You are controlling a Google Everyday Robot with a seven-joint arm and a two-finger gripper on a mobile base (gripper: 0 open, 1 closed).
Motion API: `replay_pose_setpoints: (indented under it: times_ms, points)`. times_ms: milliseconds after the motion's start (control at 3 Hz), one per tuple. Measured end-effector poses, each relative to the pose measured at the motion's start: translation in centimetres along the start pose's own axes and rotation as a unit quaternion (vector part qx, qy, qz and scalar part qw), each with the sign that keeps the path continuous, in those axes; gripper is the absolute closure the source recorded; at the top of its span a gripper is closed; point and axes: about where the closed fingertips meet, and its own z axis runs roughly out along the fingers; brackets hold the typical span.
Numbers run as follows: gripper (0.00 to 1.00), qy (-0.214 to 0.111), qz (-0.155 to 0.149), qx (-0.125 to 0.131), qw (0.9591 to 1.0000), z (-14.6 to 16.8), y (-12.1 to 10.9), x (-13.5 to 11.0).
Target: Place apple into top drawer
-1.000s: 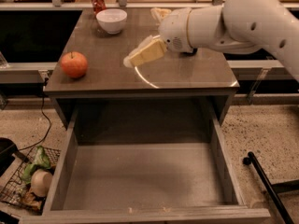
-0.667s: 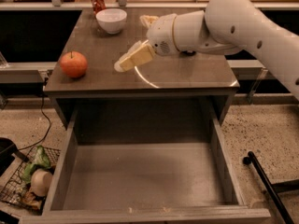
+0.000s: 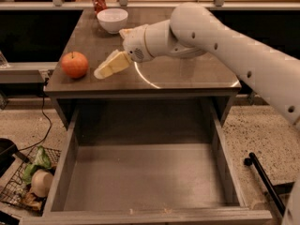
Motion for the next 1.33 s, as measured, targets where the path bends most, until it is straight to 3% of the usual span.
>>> replay_pose_setpoints:
  times_ms: [667,1333]
  points:
    - [0.00,-0.022,0.016,-0.049,0.9985,6.1,1.3,-1.6]
    - [0.00,-0.036,0.027,-0.080,0.9958,10.4,3.4,-1.7]
